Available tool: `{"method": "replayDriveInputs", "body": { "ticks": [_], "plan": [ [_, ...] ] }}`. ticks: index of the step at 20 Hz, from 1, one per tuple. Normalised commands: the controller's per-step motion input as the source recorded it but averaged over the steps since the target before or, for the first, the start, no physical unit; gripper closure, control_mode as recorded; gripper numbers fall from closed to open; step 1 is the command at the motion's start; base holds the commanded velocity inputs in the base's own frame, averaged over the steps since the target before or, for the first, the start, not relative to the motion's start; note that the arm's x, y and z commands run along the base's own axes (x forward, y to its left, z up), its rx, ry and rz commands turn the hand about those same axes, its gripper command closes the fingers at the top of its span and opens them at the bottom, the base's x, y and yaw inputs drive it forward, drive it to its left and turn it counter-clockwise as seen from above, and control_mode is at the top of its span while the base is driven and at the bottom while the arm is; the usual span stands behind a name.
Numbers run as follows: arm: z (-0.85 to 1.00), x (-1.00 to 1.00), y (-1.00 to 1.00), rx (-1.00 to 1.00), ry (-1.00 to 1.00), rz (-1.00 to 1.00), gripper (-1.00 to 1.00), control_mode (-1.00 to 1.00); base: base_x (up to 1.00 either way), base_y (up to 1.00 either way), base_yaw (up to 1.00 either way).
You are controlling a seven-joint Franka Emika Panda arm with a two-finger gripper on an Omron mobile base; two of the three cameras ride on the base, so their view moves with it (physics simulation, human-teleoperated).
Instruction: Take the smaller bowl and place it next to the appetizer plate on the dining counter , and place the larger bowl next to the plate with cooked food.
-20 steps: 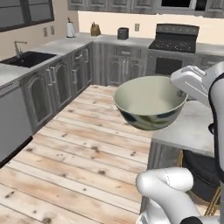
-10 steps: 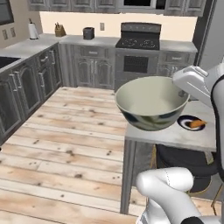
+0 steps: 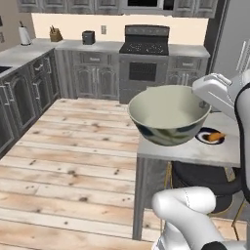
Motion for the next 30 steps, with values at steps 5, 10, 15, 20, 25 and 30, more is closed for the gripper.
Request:
{"method": "replayDriveInputs", "body": {
  "ticks": [5, 10, 15, 20, 25, 30],
  "plan": [
    [0.00, 0.00, 0.00, 0.00, 0.00, 0.00, 1.00, 1.00, -1.00, 0.05, -0.20],
    [0.00, 0.00, 0.00, 0.00, 0.00, 0.00, 1.00, 1.00, -0.95, -0.02, -0.19],
    [0.00, 0.00, 0.00, 0.00, 0.00, 0.00, 1.00, 1.00, -0.37, -0.96, -0.28],
    [0.00, 0.00, 0.00, 0.00, 0.00, 0.00, 1.00, 1.00, -0.13, -1.00, -0.27],
    [0.00, 0.00, 0.00, 0.00, 0.00, 0.00, 1.00, 1.00, 0.00, -1.00, -0.23],
    [0.00, 0.00, 0.00, 0.00, 0.00, 0.00, 1.00, 1.00, 0.14, -0.99, -0.20]
  ]
}}
